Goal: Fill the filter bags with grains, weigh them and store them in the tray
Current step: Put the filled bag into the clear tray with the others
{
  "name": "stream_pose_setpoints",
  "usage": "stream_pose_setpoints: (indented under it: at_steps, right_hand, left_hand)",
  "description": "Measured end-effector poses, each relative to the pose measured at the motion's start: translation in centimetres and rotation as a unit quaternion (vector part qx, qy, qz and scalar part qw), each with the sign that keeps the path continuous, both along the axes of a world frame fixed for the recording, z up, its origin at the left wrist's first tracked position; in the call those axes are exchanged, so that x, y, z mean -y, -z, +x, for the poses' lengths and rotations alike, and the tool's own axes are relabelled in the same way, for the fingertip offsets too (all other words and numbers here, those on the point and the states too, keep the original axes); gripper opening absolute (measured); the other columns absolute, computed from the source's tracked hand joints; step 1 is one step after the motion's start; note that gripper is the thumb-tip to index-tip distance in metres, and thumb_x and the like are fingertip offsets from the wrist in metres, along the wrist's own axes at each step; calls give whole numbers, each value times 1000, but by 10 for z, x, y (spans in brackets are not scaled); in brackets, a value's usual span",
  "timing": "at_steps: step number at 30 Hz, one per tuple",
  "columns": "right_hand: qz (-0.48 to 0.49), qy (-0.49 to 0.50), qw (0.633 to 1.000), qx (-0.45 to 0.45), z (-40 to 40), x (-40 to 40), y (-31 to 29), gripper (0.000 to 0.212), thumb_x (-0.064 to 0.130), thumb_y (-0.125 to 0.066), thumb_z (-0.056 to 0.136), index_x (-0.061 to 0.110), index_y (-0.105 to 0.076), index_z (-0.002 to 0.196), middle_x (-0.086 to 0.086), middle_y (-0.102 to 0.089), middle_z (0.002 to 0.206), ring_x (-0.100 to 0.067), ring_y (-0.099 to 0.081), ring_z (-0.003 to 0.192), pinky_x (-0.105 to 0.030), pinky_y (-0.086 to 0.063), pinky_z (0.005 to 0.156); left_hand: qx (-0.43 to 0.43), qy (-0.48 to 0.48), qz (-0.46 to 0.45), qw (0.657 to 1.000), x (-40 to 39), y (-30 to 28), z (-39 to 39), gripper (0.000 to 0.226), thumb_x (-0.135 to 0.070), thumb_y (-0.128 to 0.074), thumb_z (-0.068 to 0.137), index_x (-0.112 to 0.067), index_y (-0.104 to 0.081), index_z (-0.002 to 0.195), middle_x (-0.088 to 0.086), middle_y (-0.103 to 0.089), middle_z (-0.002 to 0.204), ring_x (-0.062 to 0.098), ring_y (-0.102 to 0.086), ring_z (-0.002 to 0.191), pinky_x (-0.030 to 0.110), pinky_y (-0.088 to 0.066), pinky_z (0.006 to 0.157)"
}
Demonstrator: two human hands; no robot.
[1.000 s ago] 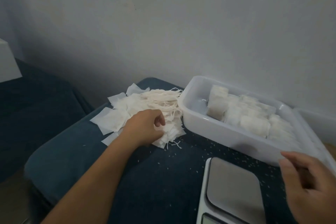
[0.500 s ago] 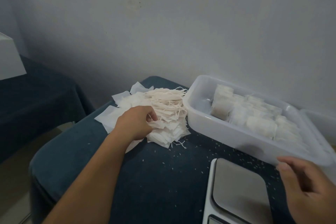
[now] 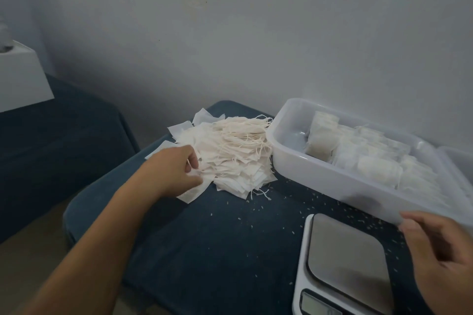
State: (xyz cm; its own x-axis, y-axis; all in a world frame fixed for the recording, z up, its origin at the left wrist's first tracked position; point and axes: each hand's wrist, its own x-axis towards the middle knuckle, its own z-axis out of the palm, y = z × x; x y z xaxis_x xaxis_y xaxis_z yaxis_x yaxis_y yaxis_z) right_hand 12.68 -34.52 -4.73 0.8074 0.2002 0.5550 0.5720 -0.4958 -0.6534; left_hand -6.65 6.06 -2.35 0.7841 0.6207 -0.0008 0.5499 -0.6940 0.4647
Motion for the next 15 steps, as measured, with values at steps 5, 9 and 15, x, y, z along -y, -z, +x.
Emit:
stream_pose_setpoints:
  at_steps: [5,9,15]
  right_hand:
    - [-21,-4,1000,-12,0,3,-1,32,70,-51,95,48,-66,113,17,-70,89,-12,-67,70,-38,-58,60]
    - [-9,-17,1000,-14,-3,2,-6,38,73,-49,93,44,-67,111,7,-69,85,-16,-66,70,-38,-55,64]
    - [-8,-15,1000,11,-14,-1,-21,26,68,-51,94,49,-65,104,14,-69,86,-16,-64,69,-29,-51,63]
  left_hand:
    - [-60,60,28,996,11,19,-29,21,-38,-72,86,-38,-51,92,-16,-57,97,2,-54,91,22,-42,77]
    - [-33,50,84,995,12,22,-31,15,-30,-61,95,-40,-51,92,-18,-59,91,6,-55,90,23,-40,74]
    - [64,80,-10,995,29,5,-27,12,-27,-66,94,-38,-63,92,-16,-68,87,2,-62,82,15,-48,71]
